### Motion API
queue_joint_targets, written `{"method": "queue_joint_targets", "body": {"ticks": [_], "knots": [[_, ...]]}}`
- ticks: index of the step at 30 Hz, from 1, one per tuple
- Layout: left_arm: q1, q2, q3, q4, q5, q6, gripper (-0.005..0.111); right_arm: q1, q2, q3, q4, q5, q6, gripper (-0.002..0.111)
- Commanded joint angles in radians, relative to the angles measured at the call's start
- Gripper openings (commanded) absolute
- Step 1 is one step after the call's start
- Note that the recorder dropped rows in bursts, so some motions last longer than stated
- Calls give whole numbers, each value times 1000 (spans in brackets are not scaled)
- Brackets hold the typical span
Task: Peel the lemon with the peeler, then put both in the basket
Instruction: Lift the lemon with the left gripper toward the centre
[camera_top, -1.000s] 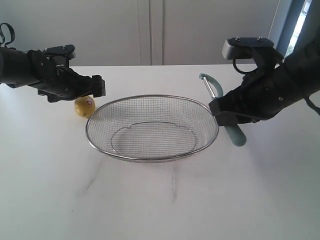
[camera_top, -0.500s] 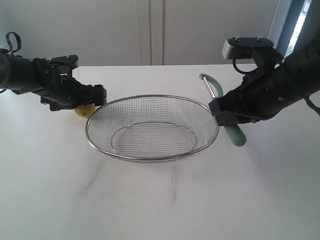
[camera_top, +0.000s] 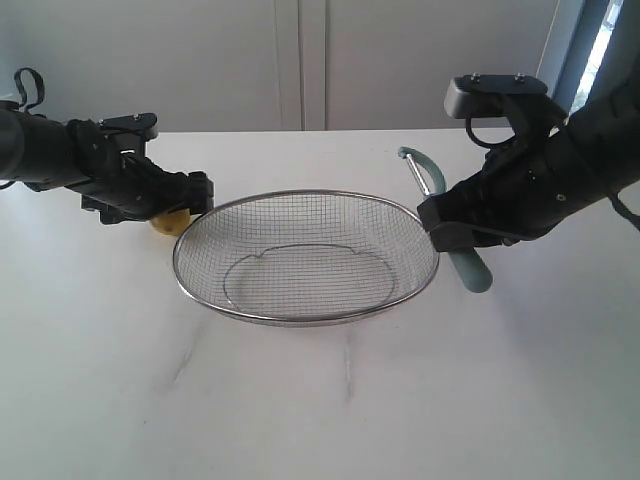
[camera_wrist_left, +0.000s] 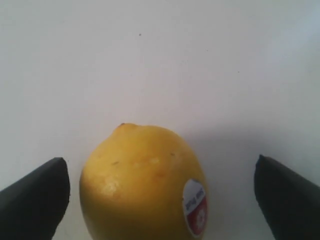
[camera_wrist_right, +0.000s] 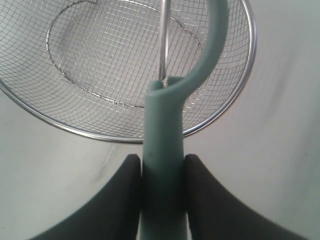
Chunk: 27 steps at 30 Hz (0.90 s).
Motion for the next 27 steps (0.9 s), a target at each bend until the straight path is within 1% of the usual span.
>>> {"method": "queue_joint_targets", "body": {"ticks": [1, 3, 4, 6, 9, 11, 12, 15, 16, 20, 22, 24, 27], "knots": [[-2, 22, -4, -7, 8, -4, 104, -3, -2, -8, 8, -7, -6, 0], [-2, 24, -6, -7, 4, -4, 98, -3, -2, -8, 8, -7, -6, 0], [-2, 24, -6, -7, 0, -4, 91, -3, -2, -8, 8, -7, -6, 0], [-2, 24, -11, -7, -3, -4, 72, -3, -2, -8, 8, -7, -6, 0], [5, 22, -20, -7, 9, -2, 29, -3, -2, -8, 8, -7, -6, 0], [13, 11, -22, -3, 16, 1, 5, -3, -2, -8, 8, -7, -6, 0], [21, 2, -22, 9, 24, 5, 0, -3, -2, -8, 8, -7, -6, 0], [46, -35, -22, 76, 68, 26, 1, -3, -2, -8, 8, -7, -6, 0], [59, -59, -22, 106, 107, 26, 1, -3, -2, -8, 8, -7, -6, 0], [101, -149, -22, 120, 237, 33, 1, -3, -2, -8, 8, -10, -6, 0], [107, -203, -22, 120, 314, 119, 1, -3, -2, -8, 8, -10, -6, 0], [103, -270, -17, 122, 391, 256, 1, -3, -2, -8, 8, -10, -6, 0], [101, -385, 20, 71, 486, 392, 1, -3, -2, -8, 8, -10, -6, 0]]}}
